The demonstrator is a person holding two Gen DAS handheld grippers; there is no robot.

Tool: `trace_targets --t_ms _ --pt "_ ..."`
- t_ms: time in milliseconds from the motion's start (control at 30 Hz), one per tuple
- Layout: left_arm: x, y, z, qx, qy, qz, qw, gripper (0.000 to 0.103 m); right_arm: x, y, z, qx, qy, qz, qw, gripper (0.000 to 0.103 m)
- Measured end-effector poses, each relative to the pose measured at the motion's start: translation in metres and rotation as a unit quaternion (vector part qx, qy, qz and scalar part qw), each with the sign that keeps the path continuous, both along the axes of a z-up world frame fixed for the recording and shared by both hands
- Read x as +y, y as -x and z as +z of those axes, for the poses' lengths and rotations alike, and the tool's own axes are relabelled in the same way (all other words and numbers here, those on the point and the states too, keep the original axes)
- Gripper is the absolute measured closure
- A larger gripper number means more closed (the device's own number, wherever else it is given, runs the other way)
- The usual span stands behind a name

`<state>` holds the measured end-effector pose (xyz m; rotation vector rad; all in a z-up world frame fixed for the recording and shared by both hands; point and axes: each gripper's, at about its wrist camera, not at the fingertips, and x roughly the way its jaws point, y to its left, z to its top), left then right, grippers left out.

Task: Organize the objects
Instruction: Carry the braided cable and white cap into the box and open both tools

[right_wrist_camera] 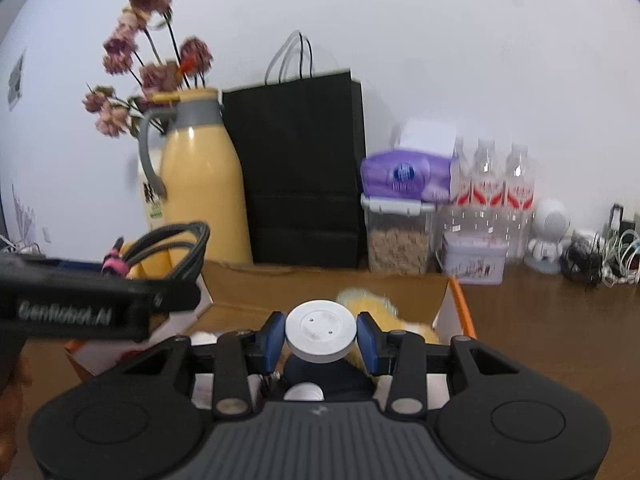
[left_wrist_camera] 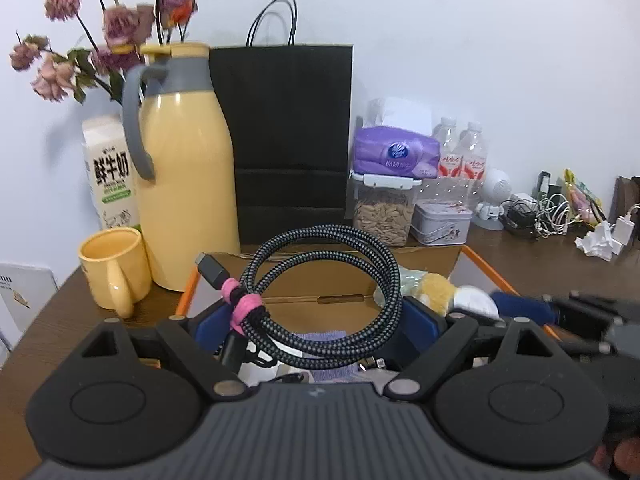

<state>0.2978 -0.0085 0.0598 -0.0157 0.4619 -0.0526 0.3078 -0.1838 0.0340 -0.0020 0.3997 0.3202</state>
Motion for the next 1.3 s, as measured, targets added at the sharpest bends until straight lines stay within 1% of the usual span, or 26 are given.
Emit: trace_targets --t_ms 100,233,367,500,533,567,600,633,667,700,733,833,1300 --pt "0.002 -0.014 -0.014 0.018 0.003 -0.005 0.9998 0.014 0.000 -0.008 -0.014 0.021 0.002 0.002 1.000 0.065" --pt "0.005 -0.022 -0.026 0.035 -0.002 -0.002 0.9994 0.014 0.003 -0.009 -0.022 0.028 0.009 0.007 1.000 0.065" --pt "0.005 -0.022 -0.028 0.035 -0.007 0.003 0.9994 0.013 0.006 -0.006 -0.025 0.028 0.017 0.010 0.999 0.065" --pt "0.001 -0.016 -0.026 0.020 -0.017 0.009 0.9996 0.011 0.007 -0.003 -0.024 0.025 0.022 0.008 0.999 0.065" --pt "0.001 -0.015 -0.025 0.016 -0.018 0.011 0.9997 0.011 0.007 -0.002 -0.024 0.024 0.024 0.007 0.999 0.062" --pt "0.001 -0.014 -0.025 0.013 -0.018 0.013 0.9997 0.008 0.007 0.000 -0.024 0.023 0.027 0.006 0.999 0.057" --pt "0.001 -0.012 -0.024 0.009 -0.018 0.016 0.9997 0.000 0.007 0.001 -0.024 0.021 0.029 0.004 0.999 0.043" --pt "0.002 -0.010 -0.023 0.000 -0.017 0.021 0.9996 0.000 0.007 0.003 -0.023 0.016 0.032 0.001 0.999 0.026" --pt "0.002 -0.008 -0.022 -0.007 -0.015 0.026 0.9995 0.000 0.007 0.004 -0.022 0.012 0.035 -0.001 0.999 0.017" --pt "0.003 -0.007 -0.021 -0.010 -0.014 0.025 0.9995 0.000 0.007 0.006 -0.022 0.008 0.036 -0.003 0.999 0.006" --pt "0.003 -0.006 -0.020 -0.011 -0.011 0.023 0.9996 0.000 0.007 0.007 -0.021 0.005 0.037 -0.004 0.999 0.004" --pt "0.002 -0.003 -0.019 -0.019 -0.010 0.024 0.9995 0.000 0.007 0.007 -0.021 0.008 0.036 -0.005 0.999 0.001" --pt "0.004 0.010 -0.017 -0.026 0.004 0.018 0.9995 0.000 0.001 0.013 -0.015 0.006 0.028 -0.014 0.999 0.000"
